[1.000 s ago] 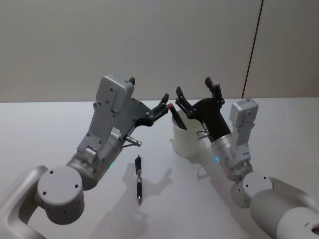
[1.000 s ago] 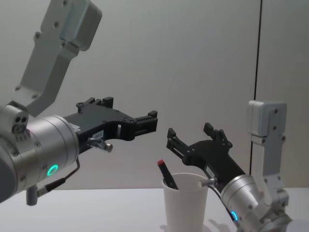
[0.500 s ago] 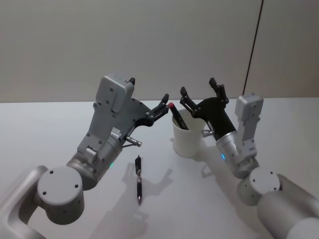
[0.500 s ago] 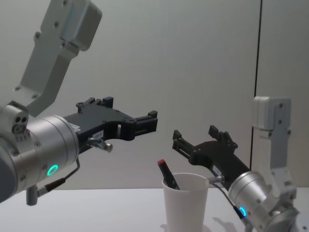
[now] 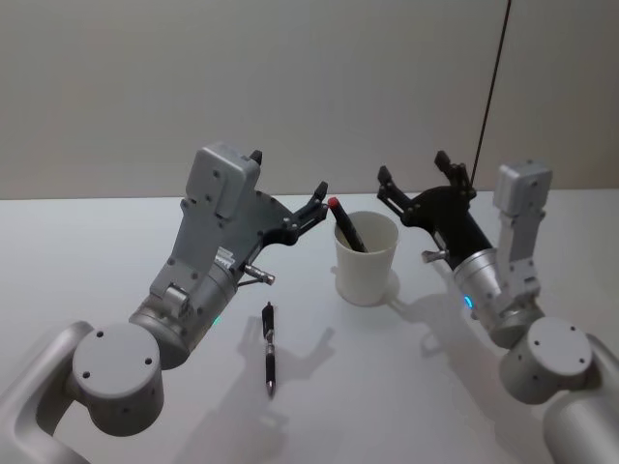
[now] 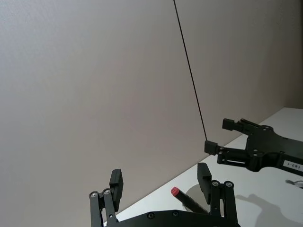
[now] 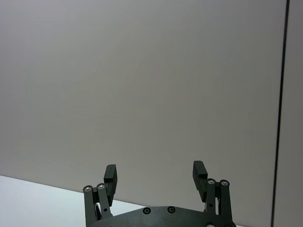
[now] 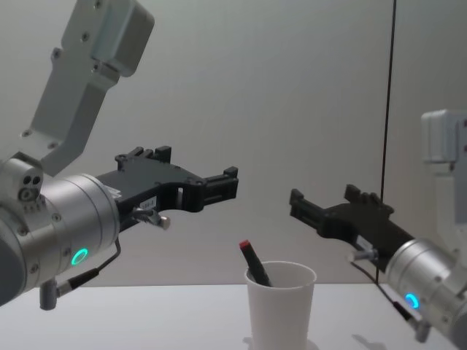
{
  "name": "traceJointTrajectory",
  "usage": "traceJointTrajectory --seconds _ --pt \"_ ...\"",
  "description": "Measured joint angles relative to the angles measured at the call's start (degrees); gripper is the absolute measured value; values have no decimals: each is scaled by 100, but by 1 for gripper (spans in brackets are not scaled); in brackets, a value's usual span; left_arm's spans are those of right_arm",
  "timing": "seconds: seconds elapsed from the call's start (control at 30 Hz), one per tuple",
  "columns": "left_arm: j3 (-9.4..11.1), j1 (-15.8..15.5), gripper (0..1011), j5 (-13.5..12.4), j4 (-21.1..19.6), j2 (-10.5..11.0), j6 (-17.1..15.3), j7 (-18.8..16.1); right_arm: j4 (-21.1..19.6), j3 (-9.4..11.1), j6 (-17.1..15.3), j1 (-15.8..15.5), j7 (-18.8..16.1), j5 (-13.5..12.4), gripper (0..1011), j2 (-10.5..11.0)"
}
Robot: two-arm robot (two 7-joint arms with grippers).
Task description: Place the pen into the pen holder.
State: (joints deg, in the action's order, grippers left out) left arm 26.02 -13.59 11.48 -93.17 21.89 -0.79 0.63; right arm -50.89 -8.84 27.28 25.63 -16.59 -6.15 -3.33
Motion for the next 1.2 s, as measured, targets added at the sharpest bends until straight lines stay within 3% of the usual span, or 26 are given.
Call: traceJointTrajectory --seconds 0.43,0.77,1.2 --pt "0 0 1003 0 0 0 0 0 -1592 138 -1400 -741 213 223 1001 285" --pt "0 0 1003 0 0 0 0 0 -2301 265 -2154 -1097 308 421 1001 497" --pt "0 0 1003 0 0 0 0 -1 -2836 429 -2898 -1389 312 588 1001 748"
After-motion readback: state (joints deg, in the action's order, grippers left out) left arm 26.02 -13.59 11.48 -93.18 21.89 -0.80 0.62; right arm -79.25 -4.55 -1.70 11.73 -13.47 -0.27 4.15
